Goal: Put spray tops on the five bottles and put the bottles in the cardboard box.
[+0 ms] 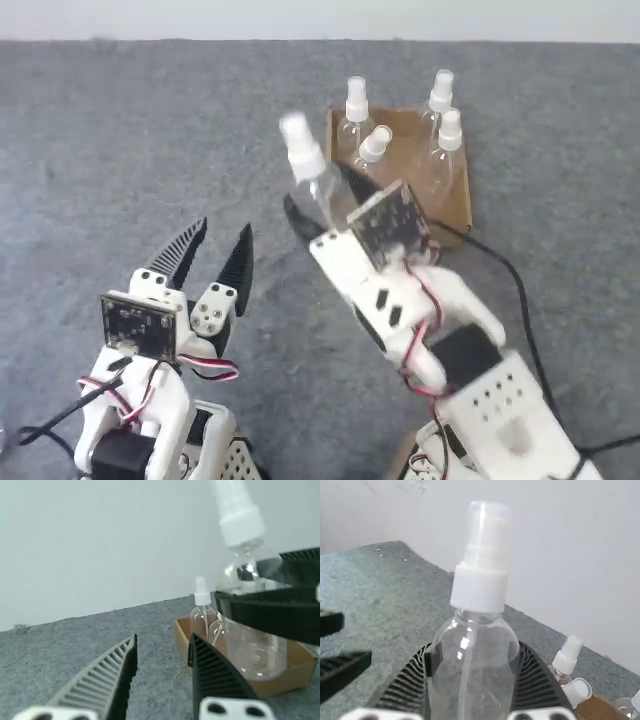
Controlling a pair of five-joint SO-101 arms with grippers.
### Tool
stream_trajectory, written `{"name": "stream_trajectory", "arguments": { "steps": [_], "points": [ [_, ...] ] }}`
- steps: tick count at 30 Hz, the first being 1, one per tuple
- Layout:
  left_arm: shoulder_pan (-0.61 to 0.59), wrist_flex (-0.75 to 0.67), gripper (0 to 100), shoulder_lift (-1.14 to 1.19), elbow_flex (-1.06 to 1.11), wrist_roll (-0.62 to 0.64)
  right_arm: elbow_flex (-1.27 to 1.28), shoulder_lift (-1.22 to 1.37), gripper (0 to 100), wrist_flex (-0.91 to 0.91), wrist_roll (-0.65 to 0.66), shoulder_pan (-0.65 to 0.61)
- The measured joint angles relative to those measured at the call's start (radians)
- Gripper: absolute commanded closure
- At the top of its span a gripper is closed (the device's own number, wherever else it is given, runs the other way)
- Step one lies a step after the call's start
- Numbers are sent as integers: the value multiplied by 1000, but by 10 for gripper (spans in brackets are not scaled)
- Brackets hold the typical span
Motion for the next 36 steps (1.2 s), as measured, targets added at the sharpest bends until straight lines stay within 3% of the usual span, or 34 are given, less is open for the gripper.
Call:
{"name": "stream_trajectory", "arguments": {
  "steps": [7, 12, 21, 28, 36],
  "points": [
    [20, 0, 736, 0, 25, -5, -203, 276, 992, 3, 0, 8],
    [18, 0, 731, 0, 46, -2, -304, 379, 992, 12, 0, 8],
    [160, -5, 683, 0, 107, 49, -519, 431, 992, 292, 0, 8],
    [170, -51, 684, 0, 144, 51, -525, 433, 992, 359, -132, -66],
    [173, -51, 684, 0, 167, 51, -525, 382, 992, 483, -100, -86]
  ]
}}
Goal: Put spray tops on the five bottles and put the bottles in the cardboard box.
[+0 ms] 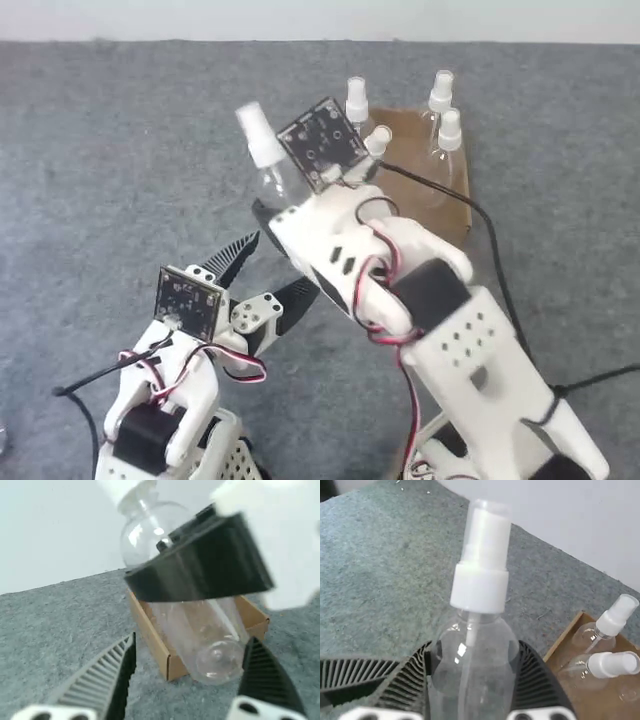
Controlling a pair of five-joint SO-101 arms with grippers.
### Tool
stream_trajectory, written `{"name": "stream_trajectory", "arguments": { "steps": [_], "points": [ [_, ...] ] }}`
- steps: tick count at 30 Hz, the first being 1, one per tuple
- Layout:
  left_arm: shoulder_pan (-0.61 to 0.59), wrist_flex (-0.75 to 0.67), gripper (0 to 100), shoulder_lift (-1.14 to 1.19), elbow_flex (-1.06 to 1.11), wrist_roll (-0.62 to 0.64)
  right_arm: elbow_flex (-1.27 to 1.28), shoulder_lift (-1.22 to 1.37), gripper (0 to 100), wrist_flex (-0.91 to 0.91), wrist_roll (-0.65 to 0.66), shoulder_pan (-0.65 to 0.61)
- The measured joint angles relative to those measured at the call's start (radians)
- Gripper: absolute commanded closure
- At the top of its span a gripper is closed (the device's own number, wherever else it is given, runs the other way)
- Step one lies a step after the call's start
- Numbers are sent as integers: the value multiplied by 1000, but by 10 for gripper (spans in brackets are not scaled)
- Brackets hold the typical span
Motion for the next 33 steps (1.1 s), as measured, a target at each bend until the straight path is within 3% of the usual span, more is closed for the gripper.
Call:
{"name": "stream_trajectory", "arguments": {
  "steps": [14, 21, 25, 29, 33],
  "points": [
    [5, 0, 684, 0, 0, 0, -2, -176, 992, 216, 5, 11],
    [-2, 0, 718, 0, 28, 0, 5, -178, 992, 227, 117, 273],
    [2, 0, 841, 0, 28, 0, 124, -178, 992, 141, 127, 434],
    [-15, 0, 1000, 0, 28, -11, 319, -178, 992, -44, 127, 488],
    [-123, -35, 988, 0, 41, -41, 462, -178, 992, -219, 127, 496]
  ]
}}
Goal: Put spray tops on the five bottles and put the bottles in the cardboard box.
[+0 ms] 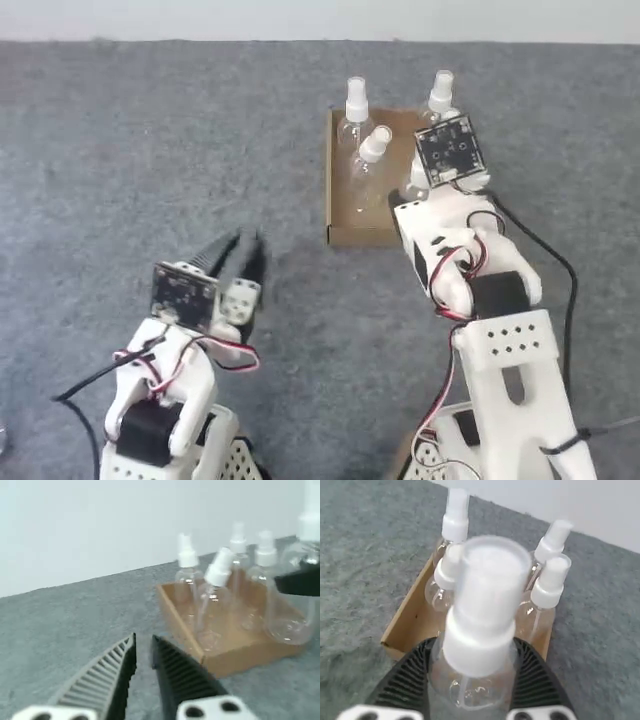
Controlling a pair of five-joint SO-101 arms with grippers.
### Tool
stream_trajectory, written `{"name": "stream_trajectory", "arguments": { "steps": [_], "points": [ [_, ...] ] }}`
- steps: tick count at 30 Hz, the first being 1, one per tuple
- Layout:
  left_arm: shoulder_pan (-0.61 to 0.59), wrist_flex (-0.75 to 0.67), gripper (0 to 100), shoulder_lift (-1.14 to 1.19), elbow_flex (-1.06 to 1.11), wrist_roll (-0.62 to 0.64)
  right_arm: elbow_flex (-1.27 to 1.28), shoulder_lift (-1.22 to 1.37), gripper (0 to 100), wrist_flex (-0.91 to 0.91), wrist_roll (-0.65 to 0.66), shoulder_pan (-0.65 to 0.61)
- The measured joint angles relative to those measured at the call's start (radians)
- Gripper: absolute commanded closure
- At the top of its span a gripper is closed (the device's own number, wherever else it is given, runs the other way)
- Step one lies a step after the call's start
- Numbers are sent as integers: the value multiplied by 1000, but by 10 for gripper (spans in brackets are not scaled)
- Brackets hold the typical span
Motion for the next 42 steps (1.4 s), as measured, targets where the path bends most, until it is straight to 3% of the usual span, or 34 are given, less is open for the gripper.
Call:
{"name": "stream_trajectory", "arguments": {
  "steps": [6, 20, 42],
  "points": [
    [-95, -112, 988, 0, 74, 12, 54, 0, 992, -166, 0, -2],
    [-94, -120, 988, 0, 81, 12, 54, 322, 992, -443, 0, 8],
    [-94, -120, 988, 0, 81, 12, 52, 559, 987, -508, -18, 12]
  ]
}}
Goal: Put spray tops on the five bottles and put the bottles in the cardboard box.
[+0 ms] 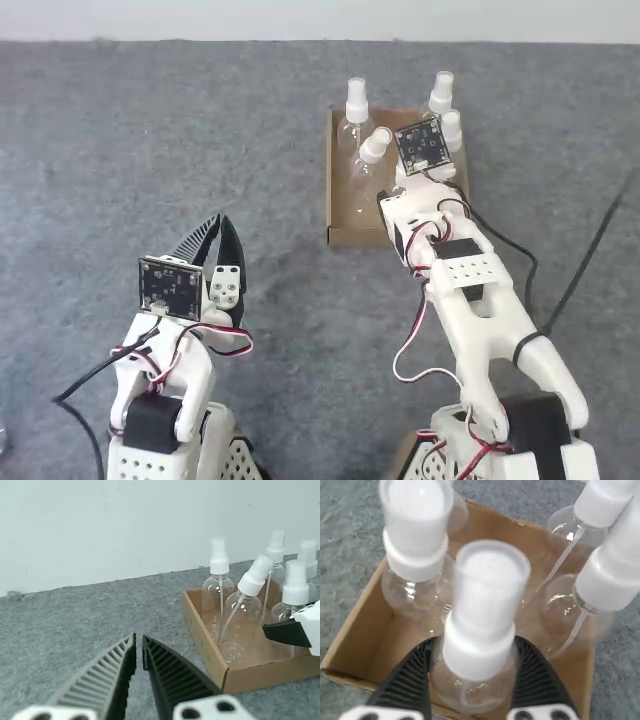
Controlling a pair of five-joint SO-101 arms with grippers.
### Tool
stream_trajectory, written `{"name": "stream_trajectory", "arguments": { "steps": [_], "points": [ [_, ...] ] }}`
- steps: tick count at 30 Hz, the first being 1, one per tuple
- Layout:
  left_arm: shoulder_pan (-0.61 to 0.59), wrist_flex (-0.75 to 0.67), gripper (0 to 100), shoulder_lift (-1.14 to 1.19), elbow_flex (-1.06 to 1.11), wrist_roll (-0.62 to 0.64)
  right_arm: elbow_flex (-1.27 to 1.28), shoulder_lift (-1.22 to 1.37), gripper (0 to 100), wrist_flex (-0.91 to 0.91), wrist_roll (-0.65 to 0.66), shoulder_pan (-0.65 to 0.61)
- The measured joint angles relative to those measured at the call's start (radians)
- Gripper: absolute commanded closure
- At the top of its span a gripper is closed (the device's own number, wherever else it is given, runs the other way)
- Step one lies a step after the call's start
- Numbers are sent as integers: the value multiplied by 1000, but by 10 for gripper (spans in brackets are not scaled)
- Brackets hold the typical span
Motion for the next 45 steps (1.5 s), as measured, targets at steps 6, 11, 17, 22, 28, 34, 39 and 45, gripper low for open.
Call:
{"name": "stream_trajectory", "arguments": {
  "steps": [6, 11, 17, 22, 28, 34, 39, 45],
  "points": [
    [0, 0, 988, 0, 0, 0, 0, 0, 866, -2, -12, 2],
    [0, 0, 988, 0, 0, 0, 0, 0, 807, 8, -15, -6],
    [0, 0, 988, 0, 0, 0, 0, 0, 806, 14, -17, -6],
    [0, 0, 988, 0, 0, 0, 0, 0, 803, 14, -17, -6],
    [0, 0, 988, 0, 0, 0, 0, 0, 803, 14, -17, -6],
    [0, 0, 988, 0, 0, 0, 0, 0, 803, 14, -17, -6],
    [0, 0, 988, 0, 0, 0, 0, 0, 803, 14, -17, -6],
    [0, 0, 988, 0, 0, 0, 0, 0, 803, 15, -17, -6]
  ]
}}
